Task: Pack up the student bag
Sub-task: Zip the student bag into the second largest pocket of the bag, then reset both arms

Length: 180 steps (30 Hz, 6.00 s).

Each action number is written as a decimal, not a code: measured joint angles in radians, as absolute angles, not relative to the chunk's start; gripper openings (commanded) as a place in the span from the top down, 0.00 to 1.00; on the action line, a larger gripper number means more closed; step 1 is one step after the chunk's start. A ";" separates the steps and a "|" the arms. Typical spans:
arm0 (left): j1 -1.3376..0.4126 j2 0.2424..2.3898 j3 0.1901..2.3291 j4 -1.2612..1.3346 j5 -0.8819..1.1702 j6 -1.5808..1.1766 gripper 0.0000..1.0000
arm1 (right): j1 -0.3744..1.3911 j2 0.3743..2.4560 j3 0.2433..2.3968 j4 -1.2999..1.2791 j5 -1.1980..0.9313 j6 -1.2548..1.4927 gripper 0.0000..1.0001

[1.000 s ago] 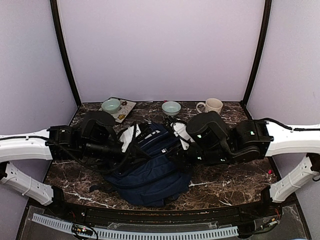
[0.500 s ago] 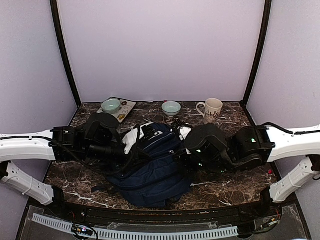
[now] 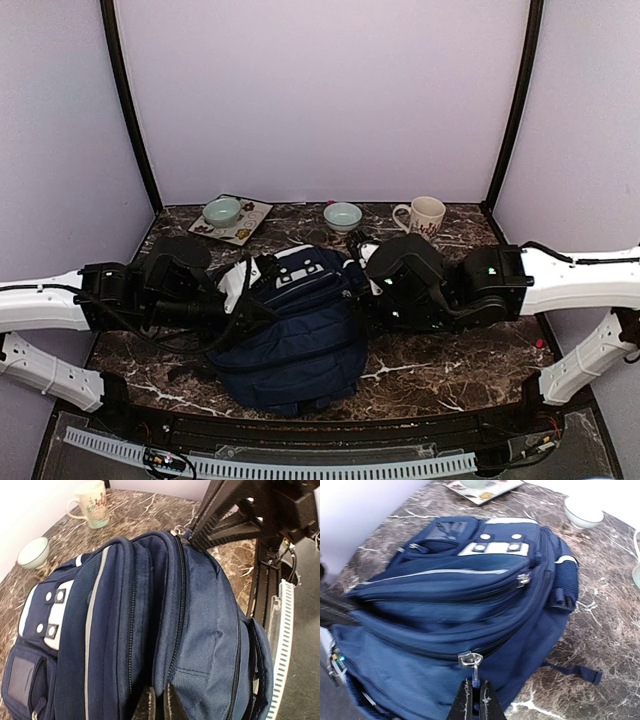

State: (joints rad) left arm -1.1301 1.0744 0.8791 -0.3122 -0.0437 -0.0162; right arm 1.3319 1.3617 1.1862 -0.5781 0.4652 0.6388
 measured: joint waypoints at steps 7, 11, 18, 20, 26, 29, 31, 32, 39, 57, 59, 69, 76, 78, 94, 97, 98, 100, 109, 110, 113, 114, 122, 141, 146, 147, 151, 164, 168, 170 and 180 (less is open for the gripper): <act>-1.119 1.019 0.834 -0.367 -0.127 -0.020 1.00 | 1.234 1.454 1.207 -0.560 0.379 0.609 1.00; -1.118 1.002 0.829 -0.402 -0.152 -0.020 0.98 | 1.222 1.454 1.214 -0.525 0.294 0.556 1.00; -1.111 1.024 0.868 -0.485 -0.148 0.009 0.52 | 1.264 1.485 1.262 -0.501 0.159 0.477 1.00; -1.108 1.023 0.877 -0.487 -0.129 0.023 0.50 | 1.290 1.515 1.303 -0.501 0.138 0.457 1.00; -1.108 1.009 0.896 -0.465 -0.049 0.072 0.57 | 1.326 1.585 1.371 -0.500 0.089 0.410 1.00; -1.108 1.025 0.918 -0.456 -0.032 0.091 0.59 | 1.329 1.600 1.395 -0.501 0.077 0.388 1.00; -1.108 1.047 0.932 -0.445 -0.028 0.099 0.61 | 1.329 1.603 1.404 -0.500 0.074 0.375 1.00; -1.108 1.060 0.937 -0.435 -0.023 0.103 0.63 | 1.329 1.603 1.406 -0.505 0.074 0.374 1.00; -1.103 1.096 0.953 -0.406 -0.001 0.113 0.98 | 1.324 1.603 1.407 -0.525 0.083 0.378 1.00; -1.100 1.119 0.972 -0.389 -0.001 0.104 0.95 | 1.319 1.533 1.326 -0.451 0.160 0.385 1.00; -1.101 1.125 0.972 -0.384 -0.010 0.100 0.98 | 1.319 1.533 1.326 -0.448 0.164 0.387 1.00; -1.105 1.127 0.971 -0.370 -0.049 0.100 1.00 | 1.307 1.532 1.325 -0.444 0.180 0.402 1.00; -1.106 1.050 0.943 -0.366 -0.103 0.099 1.00 | 1.216 1.464 1.242 -0.373 0.132 0.440 1.00; -1.108 1.037 0.933 -0.360 -0.110 0.096 1.00 | 1.186 1.447 1.215 -0.347 0.099 0.449 1.00; -1.110 1.026 0.904 -0.343 -0.120 0.075 1.00 | 1.053 1.472 1.163 -0.278 -0.054 0.456 1.00; -1.110 1.026 0.900 -0.360 -0.122 0.075 1.00 | 1.034 1.512 1.180 -0.291 -0.063 0.445 1.00; -1.110 1.026 0.899 -0.365 -0.123 0.075 1.00 | 1.033 1.520 1.182 -0.292 -0.064 0.444 1.00; -1.108 1.026 0.896 -0.372 -0.125 0.075 1.00 | 1.031 1.533 1.184 -0.292 -0.059 0.443 1.00; -1.108 1.026 0.893 -0.390 -0.122 0.067 0.95 | 1.026 1.556 1.190 -0.293 -0.053 0.443 1.00; -1.108 1.026 0.893 -0.391 -0.121 0.066 0.90 | 1.026 1.555 1.190 -0.293 -0.054 0.443 0.98; -1.108 1.027 0.893 -0.396 -0.122 0.057 0.63 | 1.026 1.551 1.187 -0.295 -0.049 0.445 0.86; -1.108 1.026 0.893 -0.403 -0.126 0.058 0.52 | 1.023 1.548 1.187 -0.305 -0.043 0.447 0.77; -1.102 1.023 0.897 -0.412 -0.216 0.030 0.14 | 0.958 1.475 1.203 -0.390 0.106 0.432 0.37; -0.567 1.016 0.840 -0.214 -0.311 0.135 0.02 | 0.534 1.231 1.169 -0.465 0.363 0.369 0.00; -0.337 1.026 0.679 0.008 -0.300 0.084 0.01 | 0.516 1.179 1.047 -0.410 0.499 0.326 0.00; -0.300 1.039 0.646 0.054 -0.299 0.073 0.01 | 0.513 1.165 1.000 -0.383 0.521 0.310 0.00; -0.217 1.149 0.587 0.210 -0.296 0.067 0.01 | 0.470 1.096 0.757 -0.218 0.561 0.240 0.00; -0.032 1.528 0.495 0.690 -0.239 0.018 0.05 | 0.248 1.090 0.290 0.515 0.519 0.108 0.00; -0.024 1.571 0.476 0.788 -0.212 0.029 0.02 | 0.191 1.184 0.216 0.727 0.498 0.099 0.00; -0.021 1.568 0.442 0.867 -0.189 0.038 0.01 | 0.167 1.238 0.189 0.829 0.482 0.087 0.00; -0.009 1.571 0.267 1.171 -0.116 0.052 0.01 | 0.032 1.529 0.186 1.203 0.308 0.039 0.00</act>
